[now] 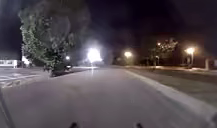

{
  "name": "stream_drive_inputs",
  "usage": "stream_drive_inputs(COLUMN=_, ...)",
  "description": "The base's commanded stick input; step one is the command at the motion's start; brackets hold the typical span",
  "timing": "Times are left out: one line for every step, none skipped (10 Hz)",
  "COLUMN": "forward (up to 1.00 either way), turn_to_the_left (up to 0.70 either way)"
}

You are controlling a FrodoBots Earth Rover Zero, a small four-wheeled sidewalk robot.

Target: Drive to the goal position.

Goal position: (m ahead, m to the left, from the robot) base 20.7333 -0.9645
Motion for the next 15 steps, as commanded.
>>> stream_drive_inputs(forward=0.50, turn_to_the_left=0.00)
stream_drive_inputs(forward=0.50, turn_to_the_left=0.00)
stream_drive_inputs(forward=0.50, turn_to_the_left=0.00)
stream_drive_inputs(forward=0.50, turn_to_the_left=0.00)
stream_drive_inputs(forward=0.50, turn_to_the_left=0.00)
stream_drive_inputs(forward=0.50, turn_to_the_left=0.00)
stream_drive_inputs(forward=0.50, turn_to_the_left=0.00)
stream_drive_inputs(forward=0.50, turn_to_the_left=0.00)
stream_drive_inputs(forward=0.50, turn_to_the_left=0.00)
stream_drive_inputs(forward=0.50, turn_to_the_left=0.00)
stream_drive_inputs(forward=0.50, turn_to_the_left=0.00)
stream_drive_inputs(forward=0.50, turn_to_the_left=0.00)
stream_drive_inputs(forward=0.50, turn_to_the_left=-0.32)
stream_drive_inputs(forward=0.50, turn_to_the_left=0.00)
stream_drive_inputs(forward=0.50, turn_to_the_left=0.00)
